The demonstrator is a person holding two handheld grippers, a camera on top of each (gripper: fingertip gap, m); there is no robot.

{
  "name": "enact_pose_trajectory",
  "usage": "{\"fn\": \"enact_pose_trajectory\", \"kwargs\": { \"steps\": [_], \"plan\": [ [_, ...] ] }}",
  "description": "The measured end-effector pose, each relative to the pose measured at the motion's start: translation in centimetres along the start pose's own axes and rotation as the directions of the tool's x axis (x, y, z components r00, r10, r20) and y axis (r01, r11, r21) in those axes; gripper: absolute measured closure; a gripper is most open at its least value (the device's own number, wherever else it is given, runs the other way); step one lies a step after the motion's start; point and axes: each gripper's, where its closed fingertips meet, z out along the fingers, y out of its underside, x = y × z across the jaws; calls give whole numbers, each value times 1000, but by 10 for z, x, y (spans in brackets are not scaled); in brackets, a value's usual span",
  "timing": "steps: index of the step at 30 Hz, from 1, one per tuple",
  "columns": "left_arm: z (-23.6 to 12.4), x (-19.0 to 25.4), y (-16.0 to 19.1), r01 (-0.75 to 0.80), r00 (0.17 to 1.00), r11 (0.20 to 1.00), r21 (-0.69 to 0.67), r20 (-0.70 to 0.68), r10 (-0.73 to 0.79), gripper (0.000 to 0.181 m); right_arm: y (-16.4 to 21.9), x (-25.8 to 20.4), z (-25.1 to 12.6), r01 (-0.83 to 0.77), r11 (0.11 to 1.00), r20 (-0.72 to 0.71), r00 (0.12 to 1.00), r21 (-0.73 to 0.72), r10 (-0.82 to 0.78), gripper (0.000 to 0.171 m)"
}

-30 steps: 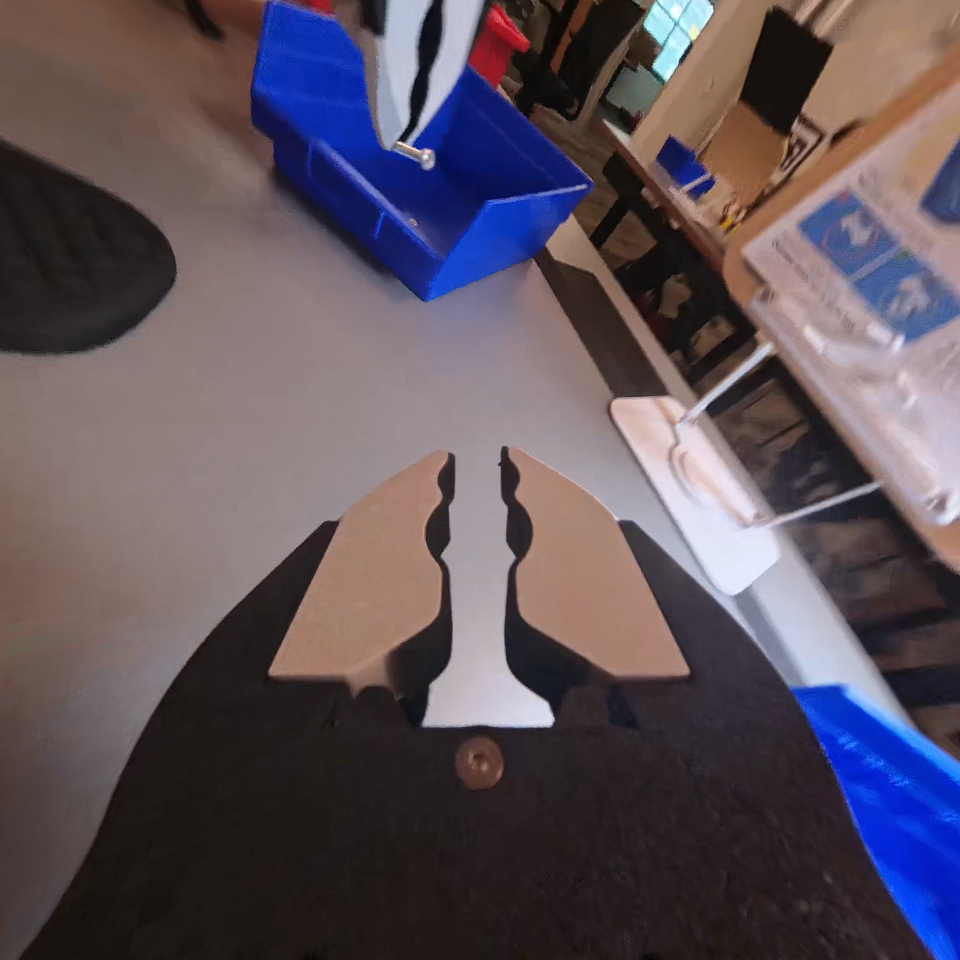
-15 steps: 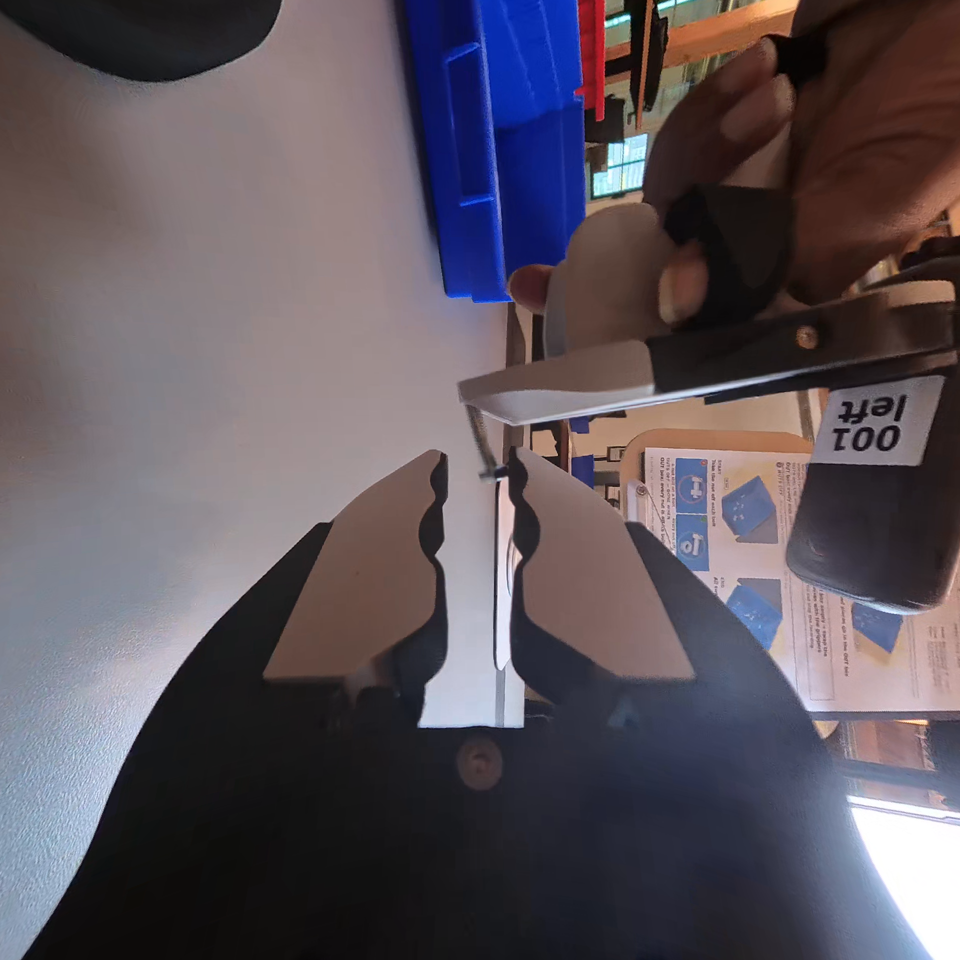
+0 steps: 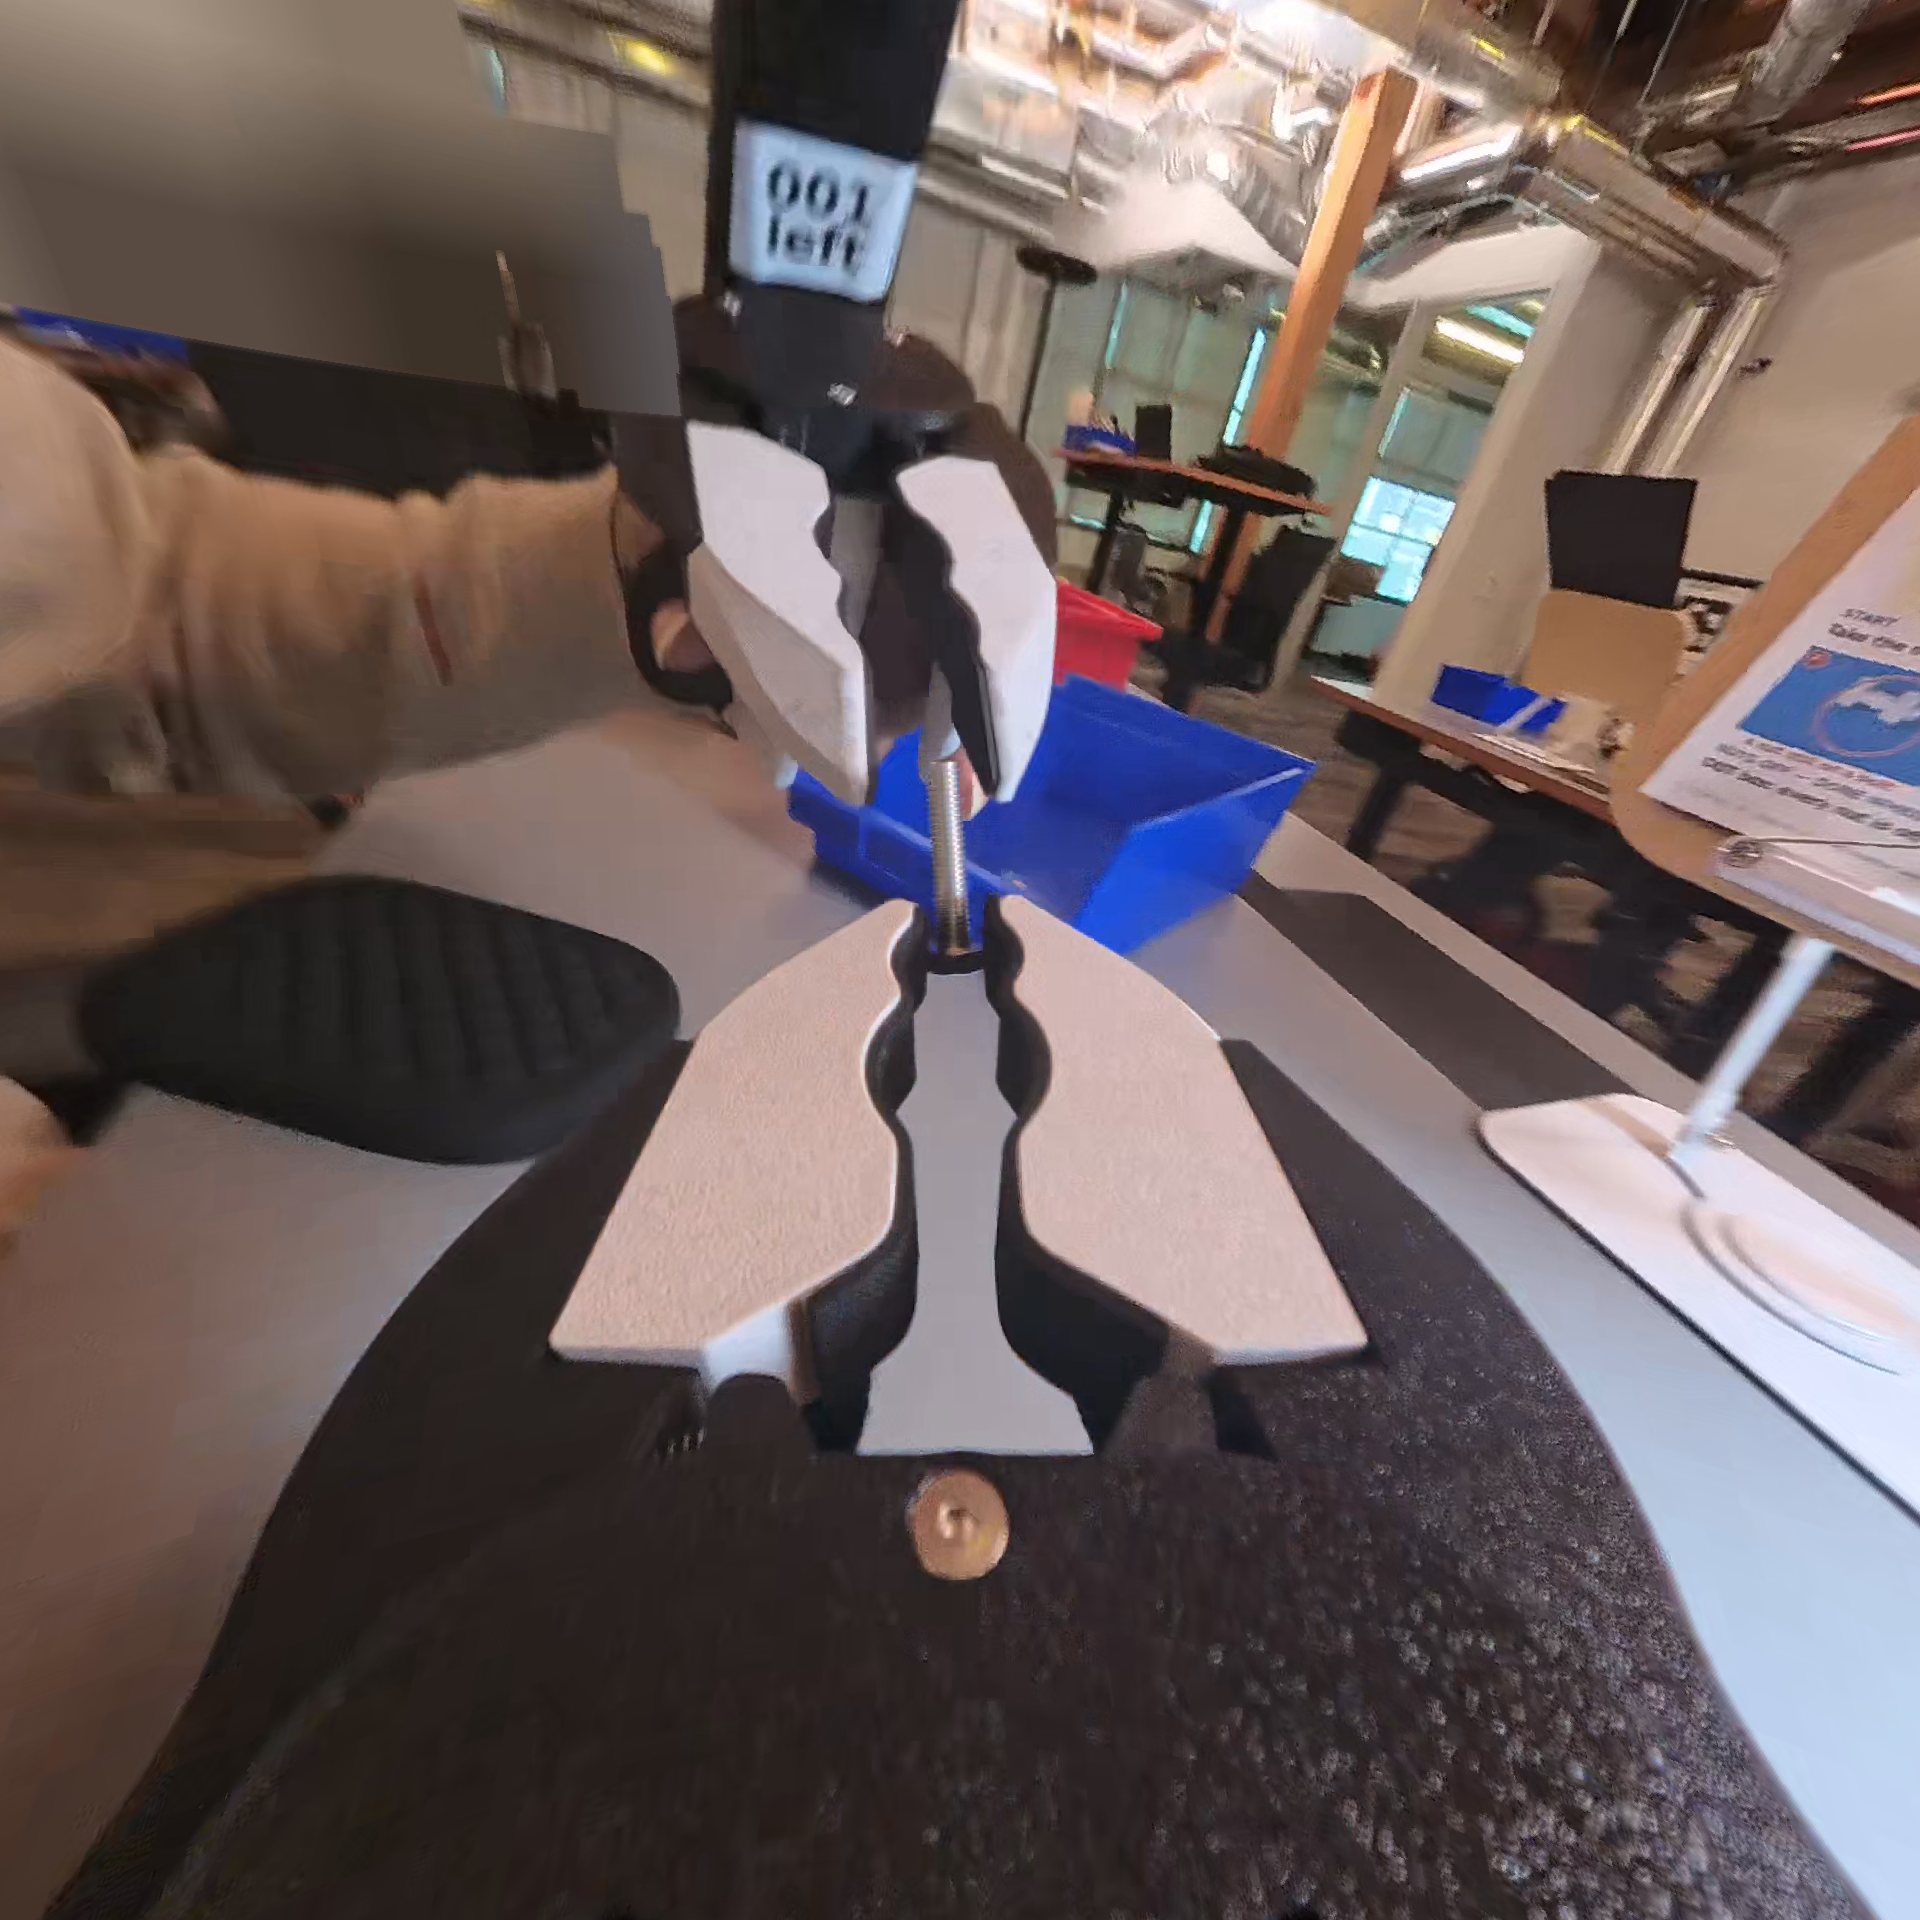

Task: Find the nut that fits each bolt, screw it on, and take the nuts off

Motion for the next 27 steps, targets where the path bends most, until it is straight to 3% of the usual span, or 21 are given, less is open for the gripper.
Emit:
{"fn": "enact_pose_trajectory", "kwargs": {
  "steps": [4, 7, 14, 18, 27],
  "plan": [
    [0, 10, -15, -36, 999, 989, 142, 4, 36, 165, -6, -11, 2, -55, 997, 62, 997, 45, 52, 161],
    [4, 16, -14, -54, 998, 990, 134, -32, 59, 176, -6, -15, 3, -43, 998, 74, 997, 52, 39, 161],
    [8, 11, -14, -103, 994, 987, 121, 30, 101, 176, -4, -7, 1, -6, 999, 36, 999, 33, 5, 161],
    [11, 6, -11, -86, 996, 988, 125, 31, 83, 176, 11, -6, 4, -16, 999, 37, 999, -31, 17, 151],
    [21, 4, -3, -76, 997, 992, 100, 19, 74, 176, 24, -3, 6, 1, 995, 11, 1000, -98, 0, 159]
  ]
}}
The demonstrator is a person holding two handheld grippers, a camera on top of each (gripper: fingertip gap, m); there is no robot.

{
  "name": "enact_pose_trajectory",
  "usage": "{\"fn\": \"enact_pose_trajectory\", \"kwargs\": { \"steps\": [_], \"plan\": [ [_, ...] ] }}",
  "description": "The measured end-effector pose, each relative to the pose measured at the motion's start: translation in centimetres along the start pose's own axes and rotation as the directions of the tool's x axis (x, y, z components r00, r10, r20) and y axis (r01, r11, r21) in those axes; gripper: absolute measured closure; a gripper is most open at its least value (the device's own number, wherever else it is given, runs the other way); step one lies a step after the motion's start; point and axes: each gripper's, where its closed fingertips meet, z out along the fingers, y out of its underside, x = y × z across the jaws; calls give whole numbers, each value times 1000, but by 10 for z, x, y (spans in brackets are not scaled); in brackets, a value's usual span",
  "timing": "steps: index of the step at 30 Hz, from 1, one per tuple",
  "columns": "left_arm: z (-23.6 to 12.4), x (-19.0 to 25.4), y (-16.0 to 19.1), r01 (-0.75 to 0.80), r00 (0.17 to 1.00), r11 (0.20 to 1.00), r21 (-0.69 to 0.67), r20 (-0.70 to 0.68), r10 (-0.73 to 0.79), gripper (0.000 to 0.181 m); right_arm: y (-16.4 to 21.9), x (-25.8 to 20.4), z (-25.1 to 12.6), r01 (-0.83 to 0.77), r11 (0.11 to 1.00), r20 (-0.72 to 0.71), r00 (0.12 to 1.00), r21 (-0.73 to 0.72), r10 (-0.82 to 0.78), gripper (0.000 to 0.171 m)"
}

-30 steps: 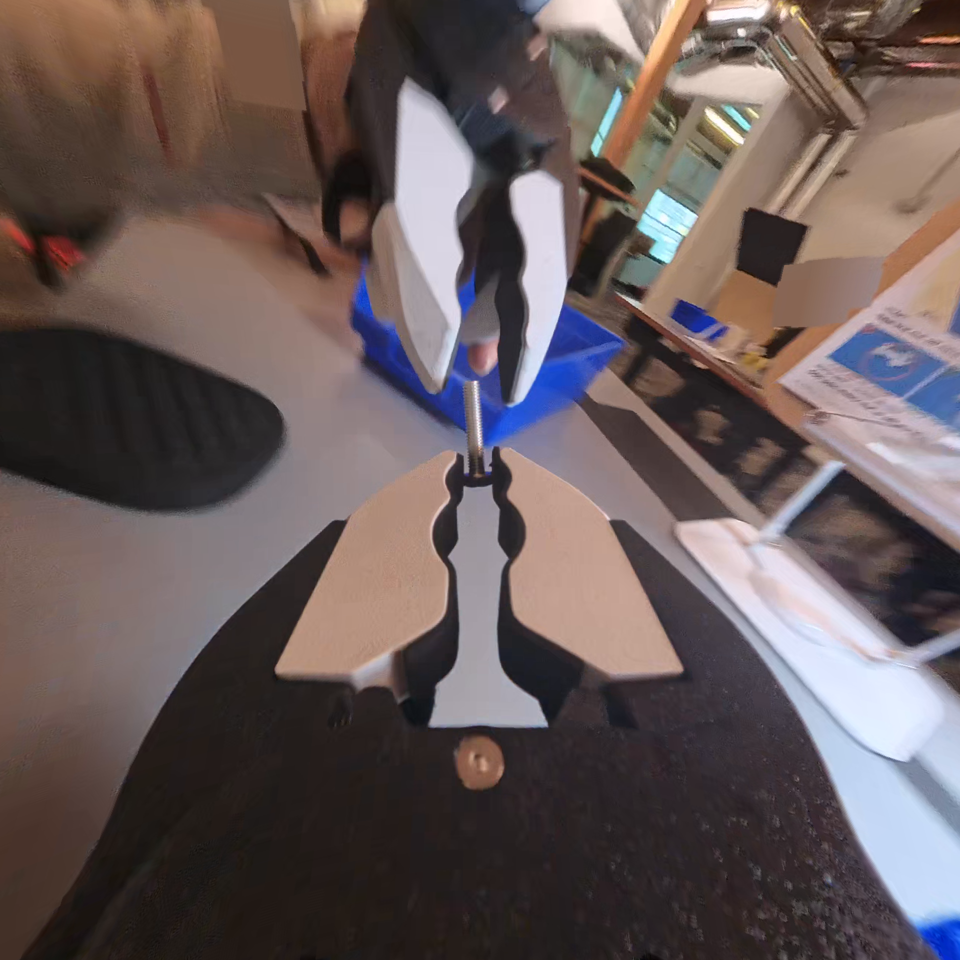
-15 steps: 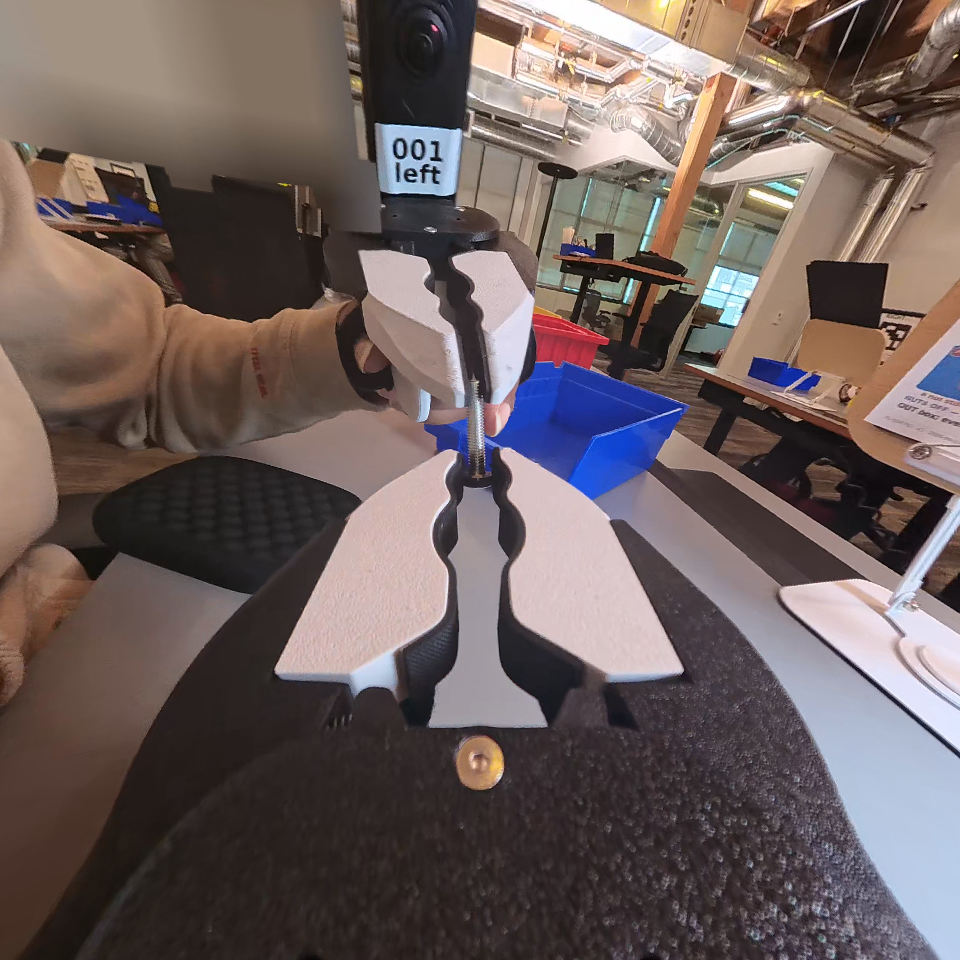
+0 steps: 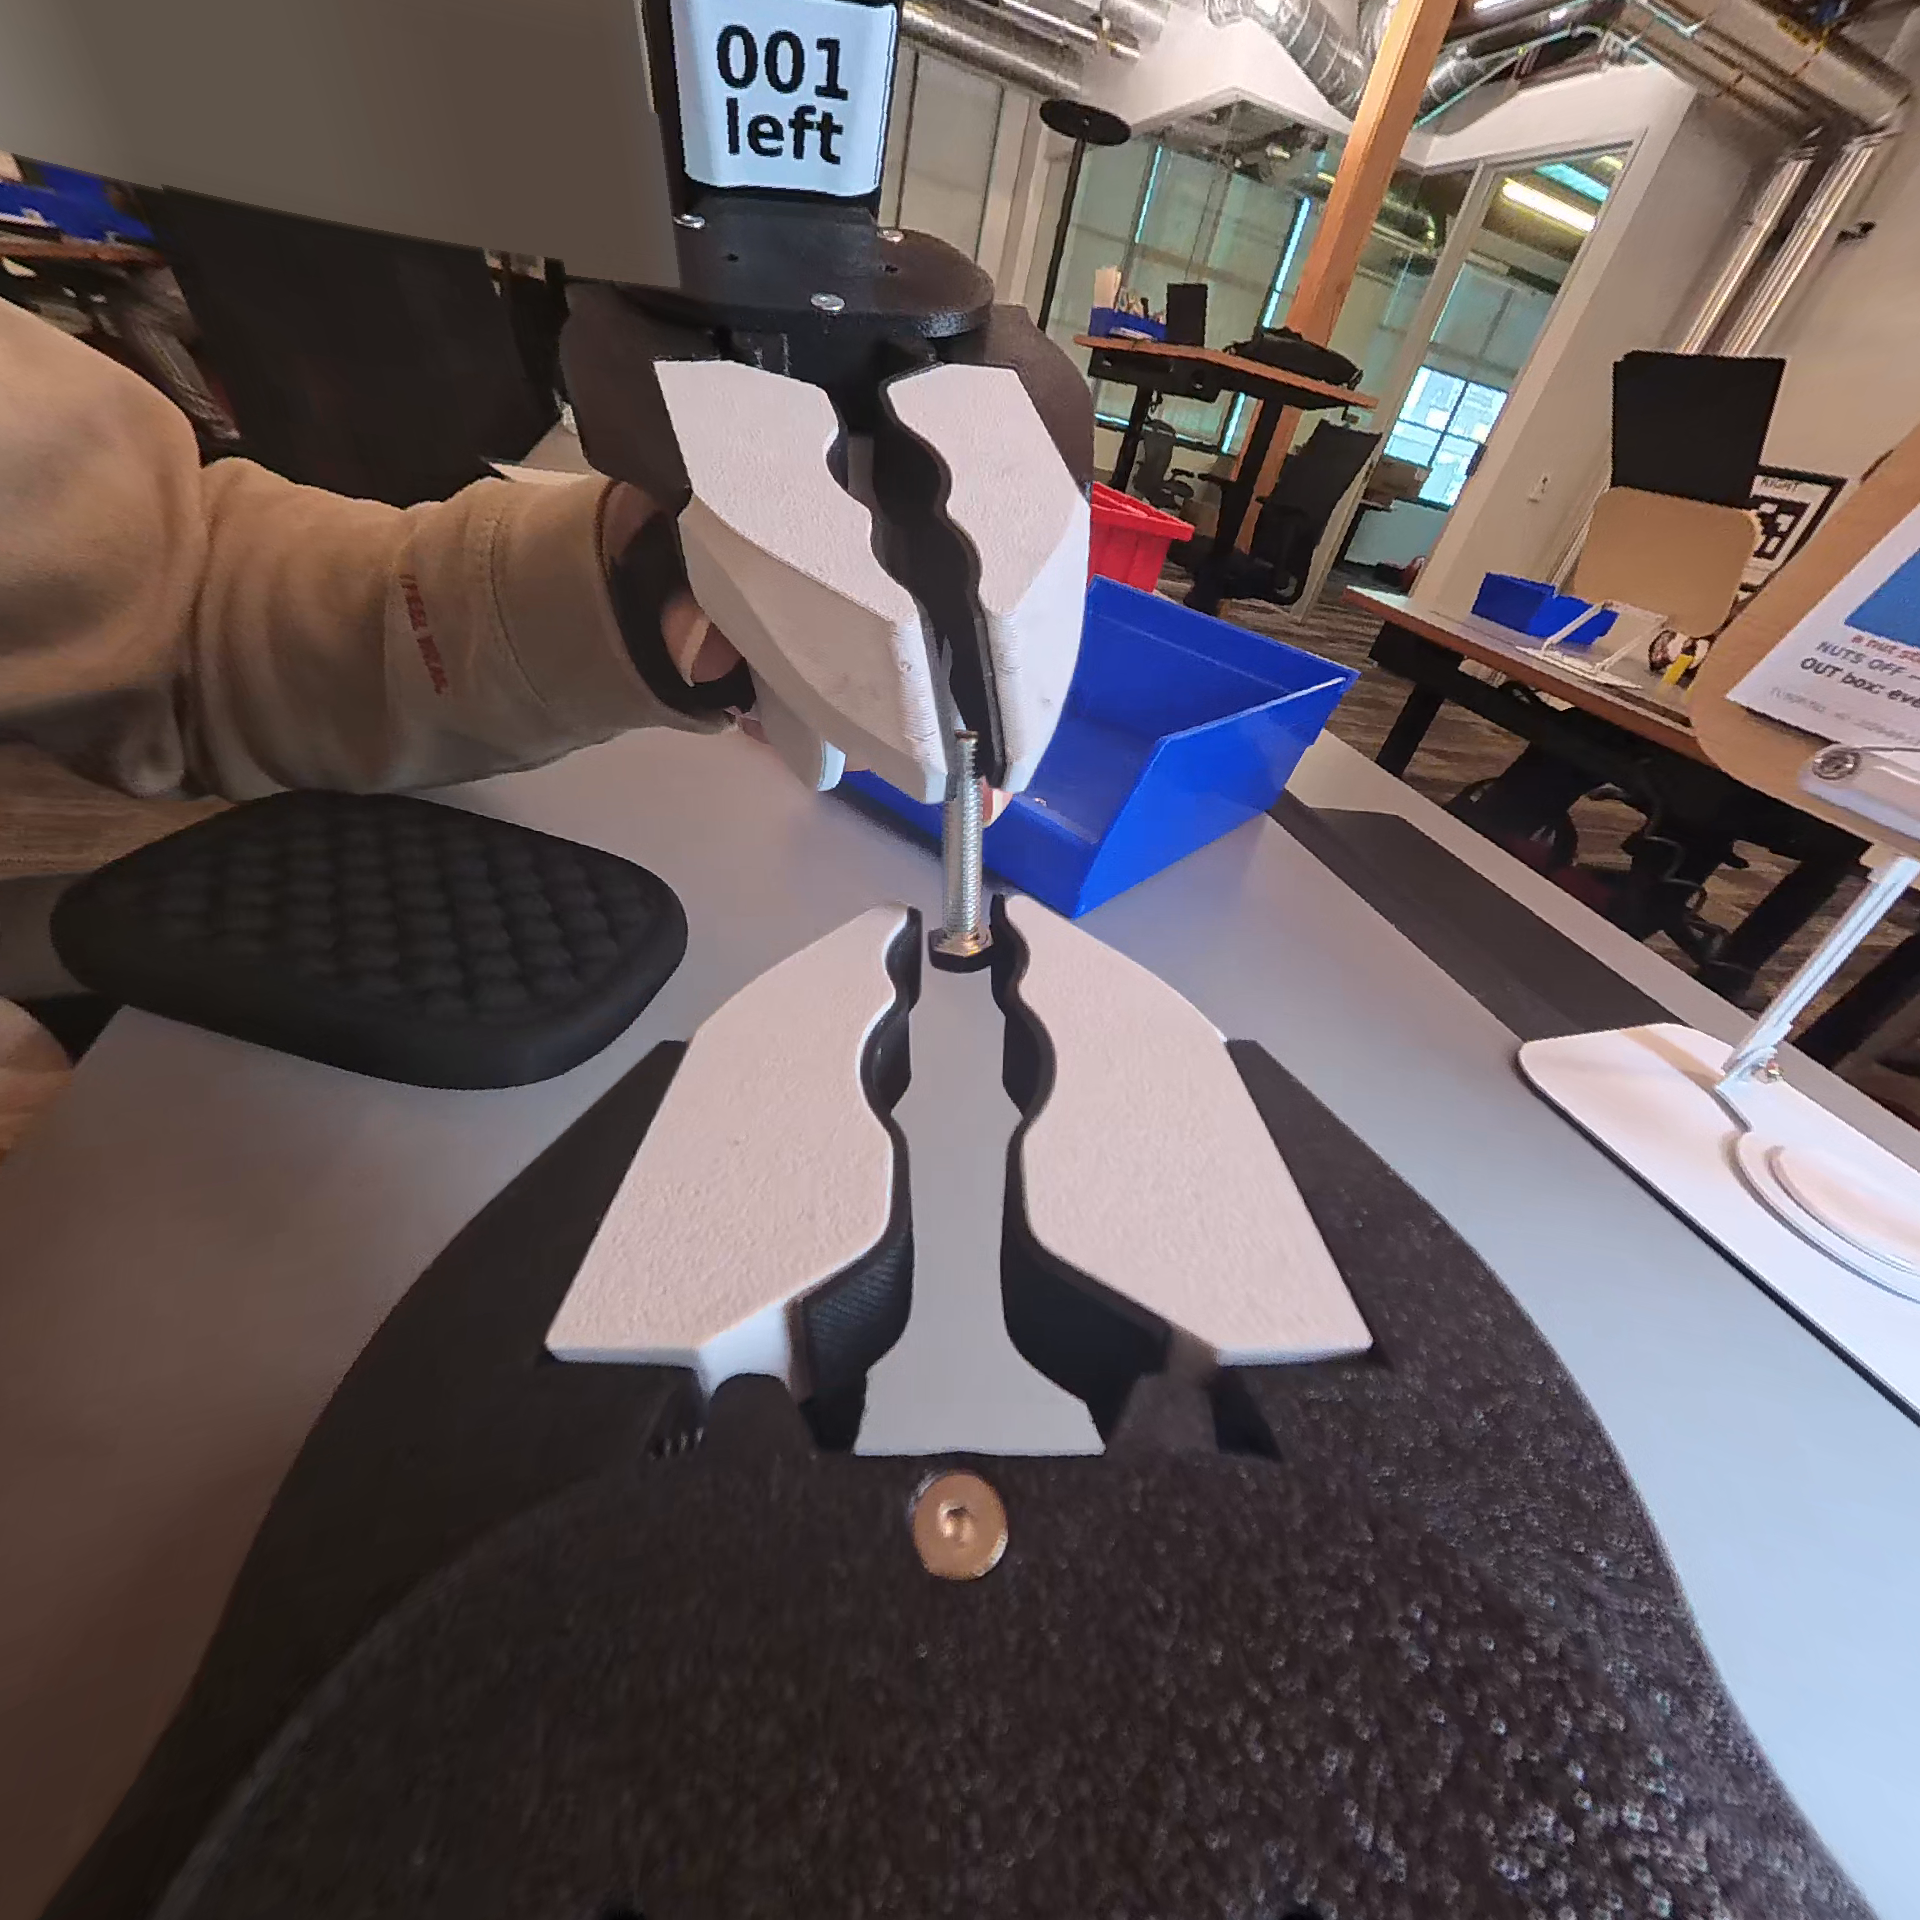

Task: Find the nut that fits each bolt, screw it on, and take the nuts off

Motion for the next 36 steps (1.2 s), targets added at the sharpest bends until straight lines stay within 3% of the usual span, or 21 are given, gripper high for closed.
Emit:
{"fn": "enact_pose_trajectory", "kwargs": {
  "steps": [12, 16, 20, 22, 24, 26, 28, 32, 36],
  "plan": [
    [0, 5, 3, -22, 1000, 1000, -15, -9, 22, 176, 3, -7, 2, -25, 1000, 46, 999, -1, 25, 161],
    [-8, -1, -4, 1, 1000, 999, 44, 24, -2, 170, -4, -6, -1, -44, 999, 53, 998, 21, 43, 161],
    [-73, -54, -29, 85, 970, 985, 148, 213, -116, 164, -4, 3, -7, -88, 996, 37, 996, 21, 87, 161],
    [-120, -97, -20, 142, 912, 987, 81, 378, -162, 162, -6, 9, -11, -107, 994, 29, 994, 27, 106, 161],
    [-169, -141, 14, 244, 819, 967, -74, 550, -165, 162, -5, 13, -13, -116, 993, 23, 993, 19, 116, 161],
    [-207, -169, 67, 405, 762, 875, -264, 627, -163, 162, -1, 14, -13, -128, 992, 24, 991, 2, 128, 161],
    [-234, -179, 130, 568, 735, 697, -437, 651, -191, 162, 4, 12, -12, -144, 989, 35, 989, -18, 144, 161],
    [-249, -162, 224, 705, 708, 371, -605, 632, -316, 162, 10, 3, -9, -152, 988, 71, 986, -28, 154, 161],
    [-247, -156, 256, 710, 703, 275, -649, 625, -339, 157, 12, 1, -10, -155, 988, 82, 984, -20, 156, 161]
  ]
}}
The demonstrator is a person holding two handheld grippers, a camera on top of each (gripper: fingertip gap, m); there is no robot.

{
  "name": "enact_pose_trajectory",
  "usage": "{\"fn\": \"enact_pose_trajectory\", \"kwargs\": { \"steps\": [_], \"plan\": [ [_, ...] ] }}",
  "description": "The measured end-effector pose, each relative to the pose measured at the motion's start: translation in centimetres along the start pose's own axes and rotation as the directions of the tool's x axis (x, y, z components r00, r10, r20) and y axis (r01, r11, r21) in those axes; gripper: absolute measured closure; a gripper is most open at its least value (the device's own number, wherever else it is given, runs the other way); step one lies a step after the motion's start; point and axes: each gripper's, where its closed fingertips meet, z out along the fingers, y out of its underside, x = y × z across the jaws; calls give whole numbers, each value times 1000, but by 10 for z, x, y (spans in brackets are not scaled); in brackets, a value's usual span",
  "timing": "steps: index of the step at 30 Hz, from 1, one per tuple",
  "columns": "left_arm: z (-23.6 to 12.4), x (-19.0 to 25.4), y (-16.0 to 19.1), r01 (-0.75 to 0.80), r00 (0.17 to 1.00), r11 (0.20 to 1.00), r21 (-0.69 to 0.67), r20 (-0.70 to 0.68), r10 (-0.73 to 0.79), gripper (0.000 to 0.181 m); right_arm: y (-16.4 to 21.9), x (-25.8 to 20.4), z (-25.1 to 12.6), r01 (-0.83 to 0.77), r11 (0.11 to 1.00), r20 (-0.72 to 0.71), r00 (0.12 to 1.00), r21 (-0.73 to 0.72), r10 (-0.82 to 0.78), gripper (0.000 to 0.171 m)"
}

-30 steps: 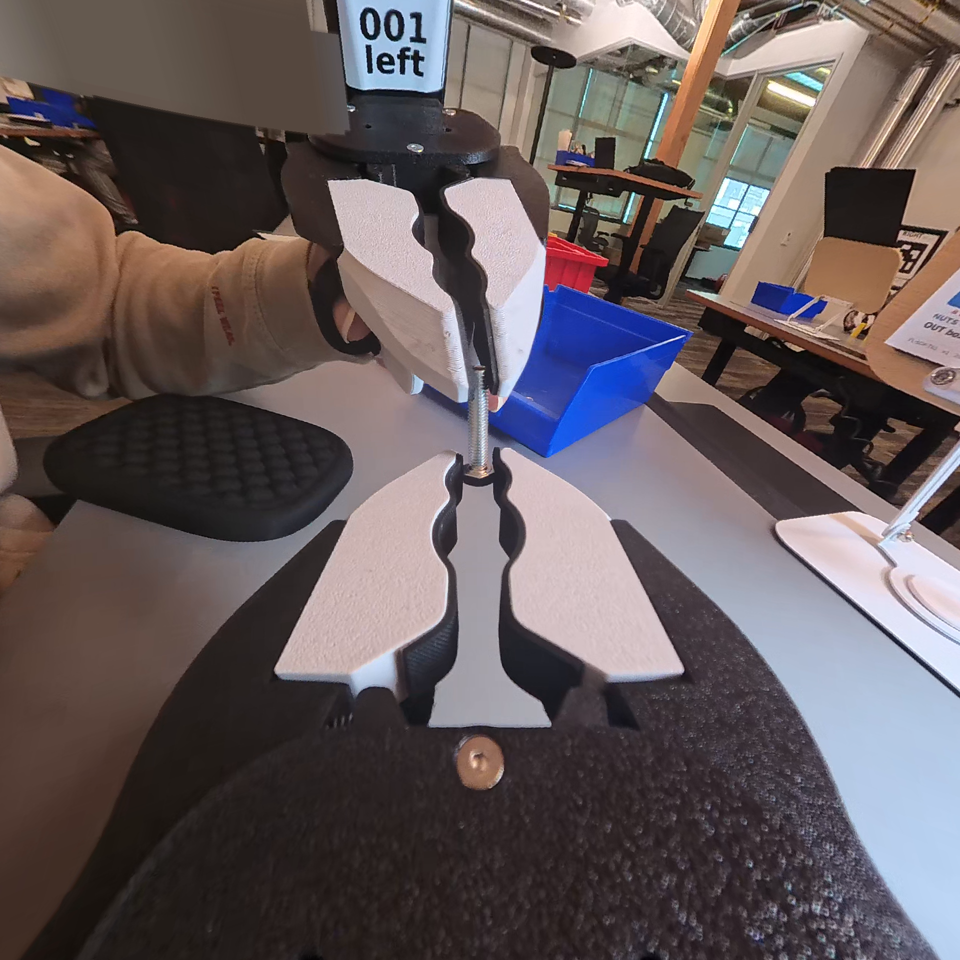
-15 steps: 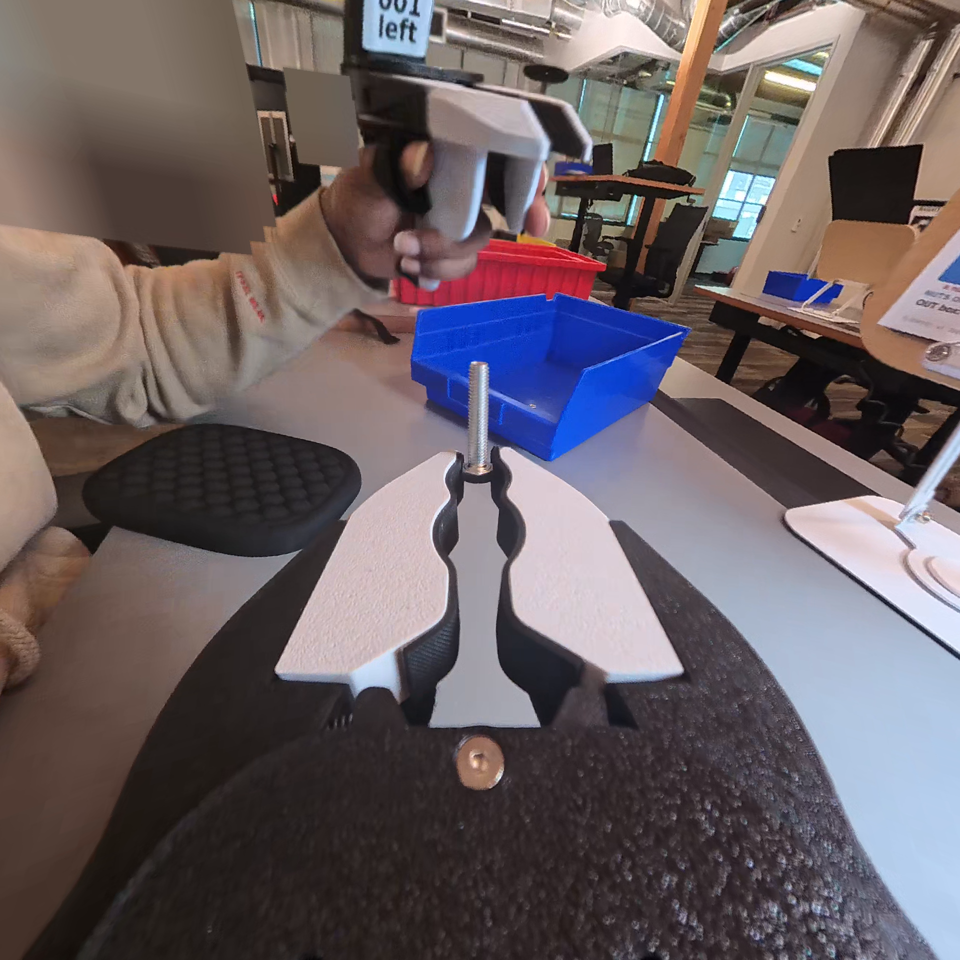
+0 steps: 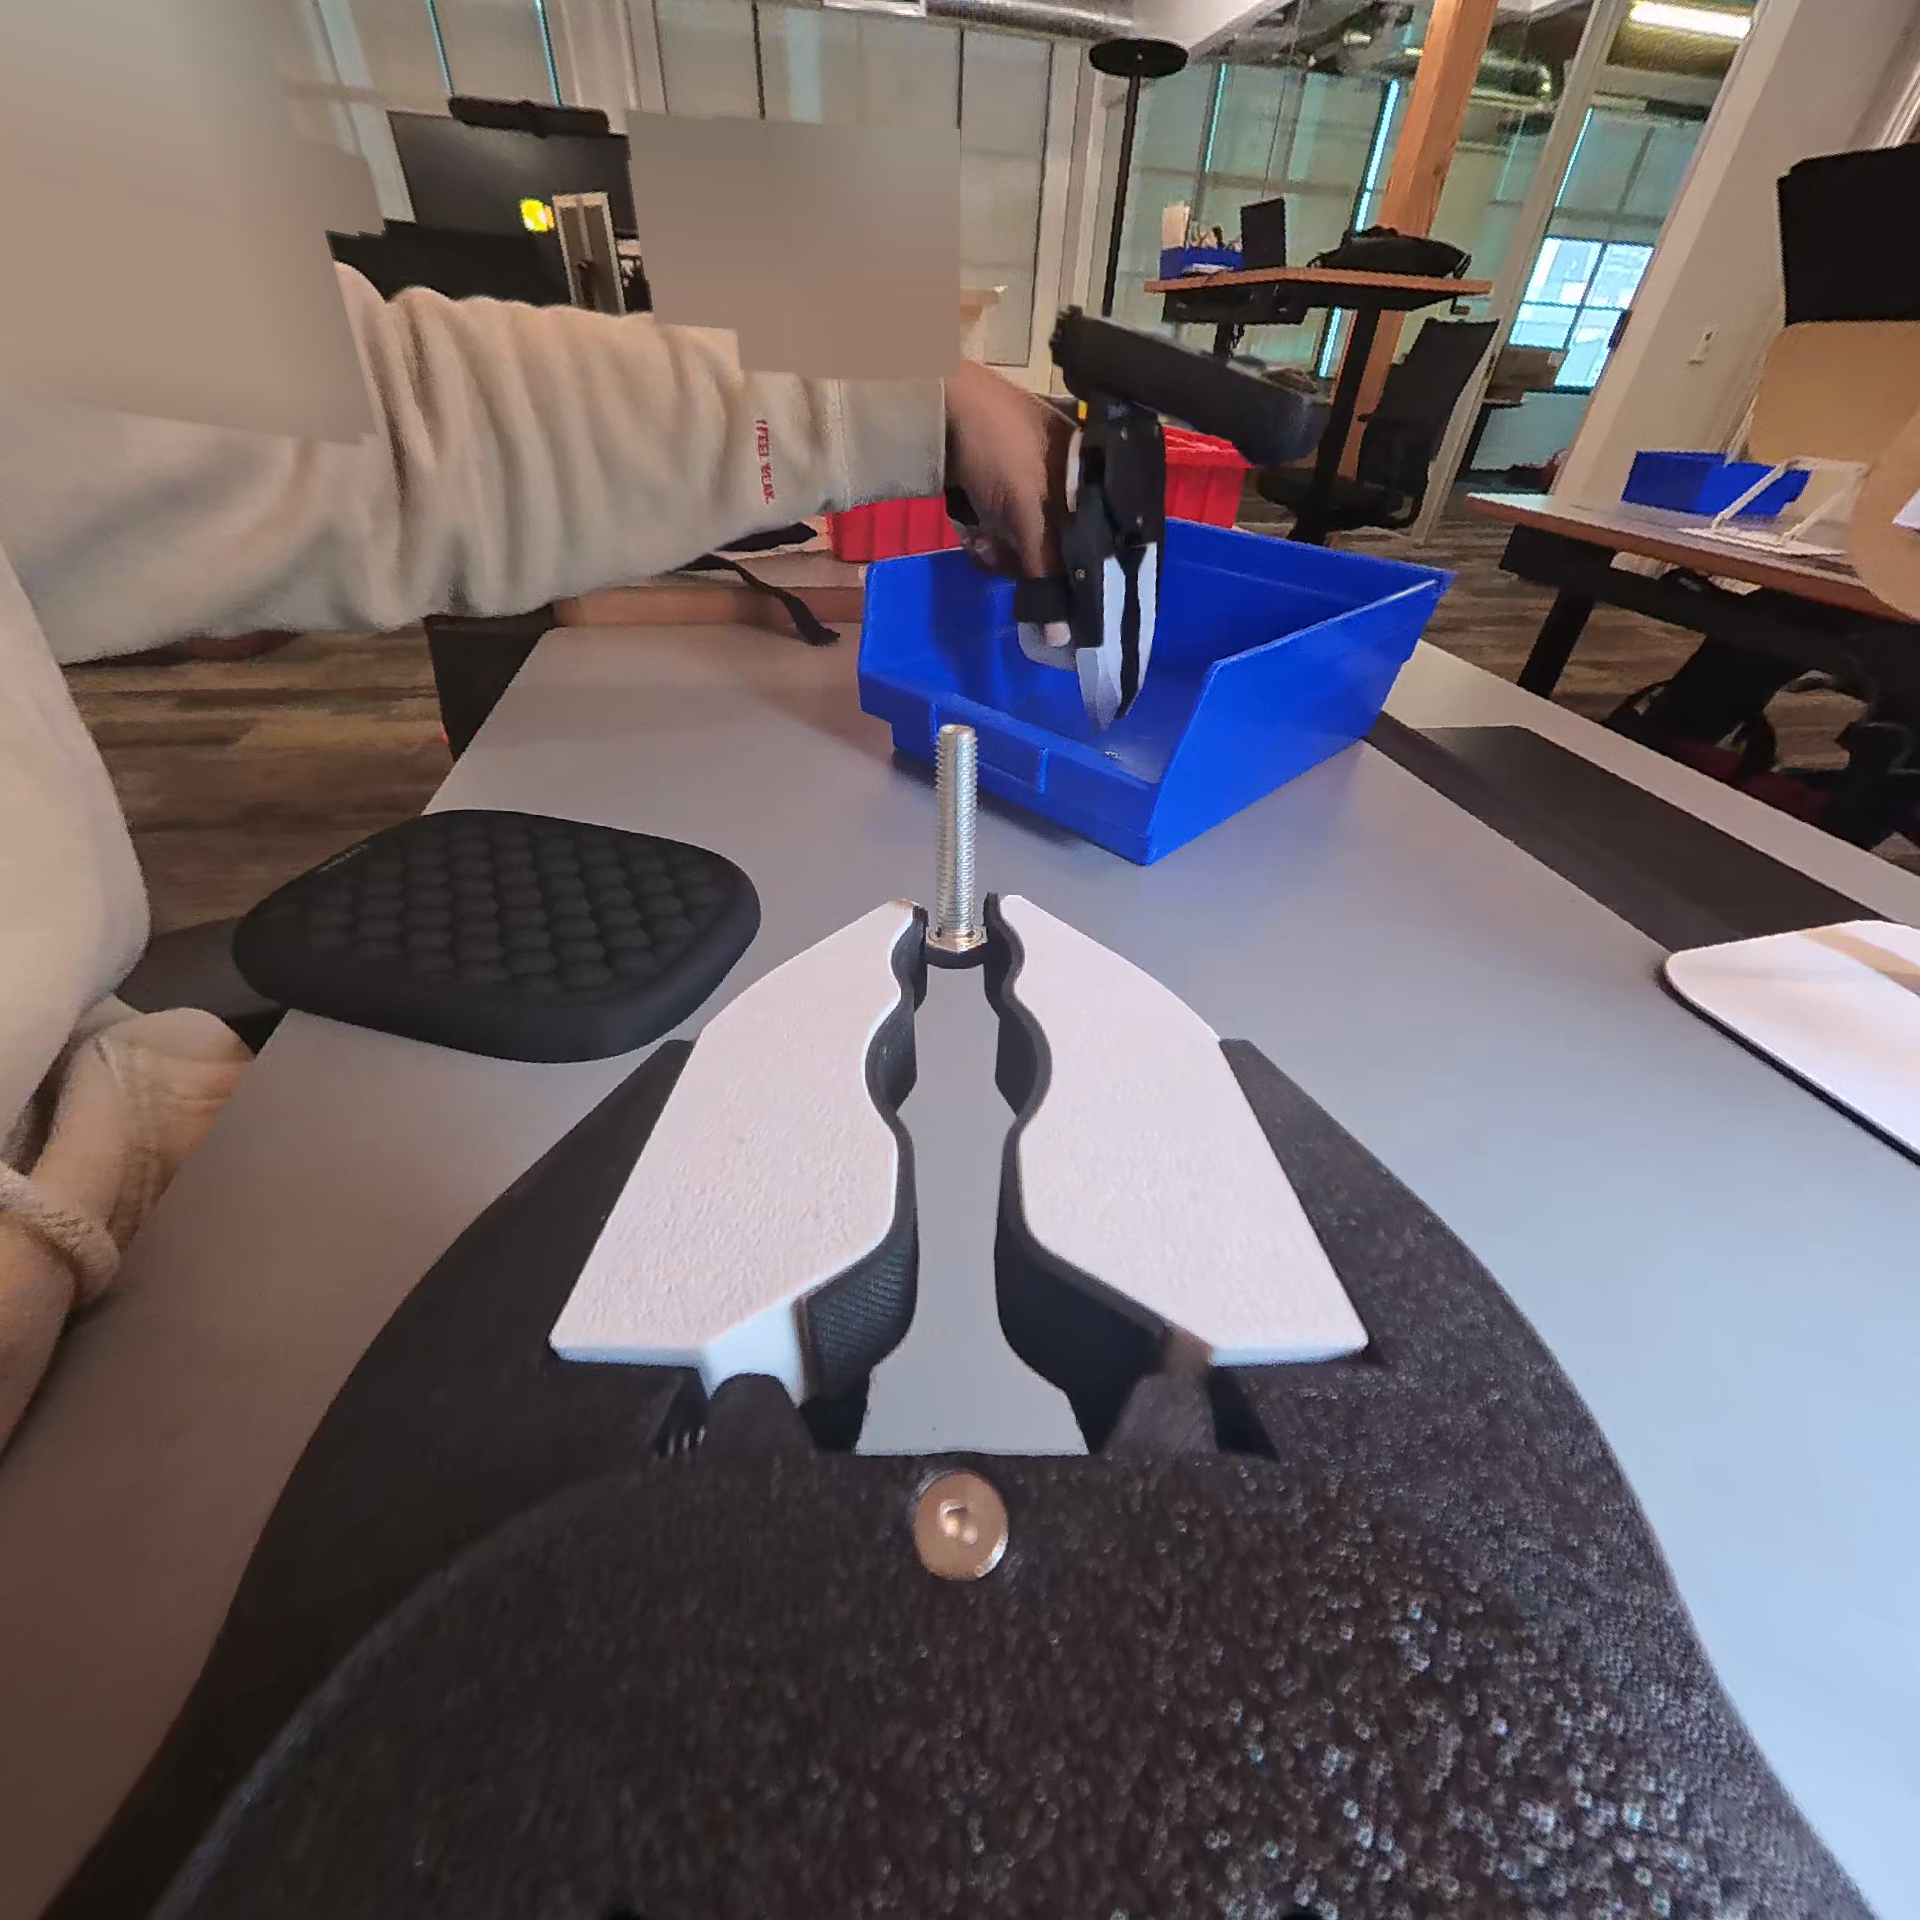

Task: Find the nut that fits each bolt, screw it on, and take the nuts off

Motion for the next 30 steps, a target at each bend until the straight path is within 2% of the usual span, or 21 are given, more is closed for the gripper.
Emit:
{"fn": "enact_pose_trajectory", "kwargs": {
  "steps": [10, 14, 20, 23, 25, 27, 30],
  "plan": [
    [22, -3, 4, 30, 999, 998, -57, -15, -31, 159, 3, 3, -2, -19, 1000, 4, 1000, 1, 19, 161],
    [23, -7, 3, 44, 999, 998, -46, 6, -44, 169, 2, 3, -2, -18, 1000, 5, 1000, 4, 18, 161],
    [12, 11, -2, -6, 1000, 999, -41, -29, 5, 170, 3, 2, -1, -3, 1000, -3, 1000, 0, 3, 161],
    [-29, 53, -24, -152, 985, 987, 43, -74, 155, 171, 6, 4, 1, 6, 1000, -22, 1000, -20, -6, 161],
    [-61, 95, -41, -303, 948, 949, 90, -75, 310, 171, 11, 3, 5, -13, 999, -28, 1000, -37, 12, 161],
    [-86, 146, -55, -460, 881, 880, 117, -66, 469, 171, 14, -2, 9, -54, 998, -11, 998, -38, 54, 161],
    [-106, 224, -66, -664, 730, 732, 151, -83, 679, 170, 17, -12, 16, -105, 994, 20, 994, -38, 106, 161]
  ]
}}
